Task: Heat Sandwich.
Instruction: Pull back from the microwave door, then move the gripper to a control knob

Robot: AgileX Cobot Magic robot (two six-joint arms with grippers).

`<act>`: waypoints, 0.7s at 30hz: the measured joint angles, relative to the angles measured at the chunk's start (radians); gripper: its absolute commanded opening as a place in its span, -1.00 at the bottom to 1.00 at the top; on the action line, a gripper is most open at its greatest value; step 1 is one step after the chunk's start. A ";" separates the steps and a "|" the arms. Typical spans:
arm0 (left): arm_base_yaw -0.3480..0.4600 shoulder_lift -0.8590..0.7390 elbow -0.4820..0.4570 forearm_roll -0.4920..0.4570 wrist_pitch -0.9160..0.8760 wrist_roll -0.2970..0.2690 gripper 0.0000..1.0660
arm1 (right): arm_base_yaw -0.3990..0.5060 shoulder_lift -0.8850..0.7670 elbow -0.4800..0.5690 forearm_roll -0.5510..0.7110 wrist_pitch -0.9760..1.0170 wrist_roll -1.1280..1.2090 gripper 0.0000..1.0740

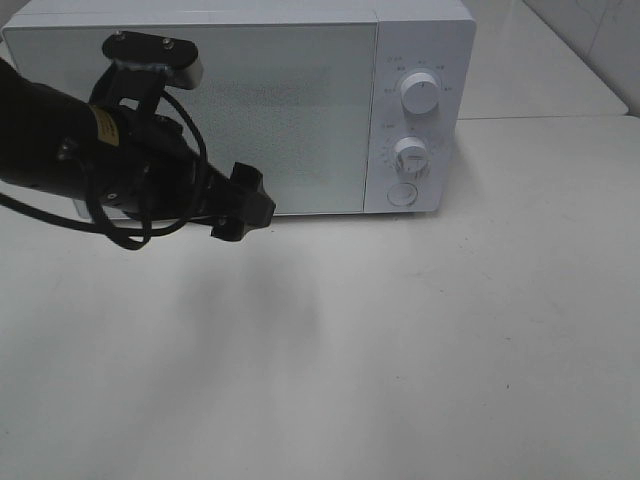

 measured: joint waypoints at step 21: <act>0.269 -0.247 0.000 -0.042 0.770 -0.034 0.85 | 0.000 0.000 0.000 0.000 0.000 0.000 0.41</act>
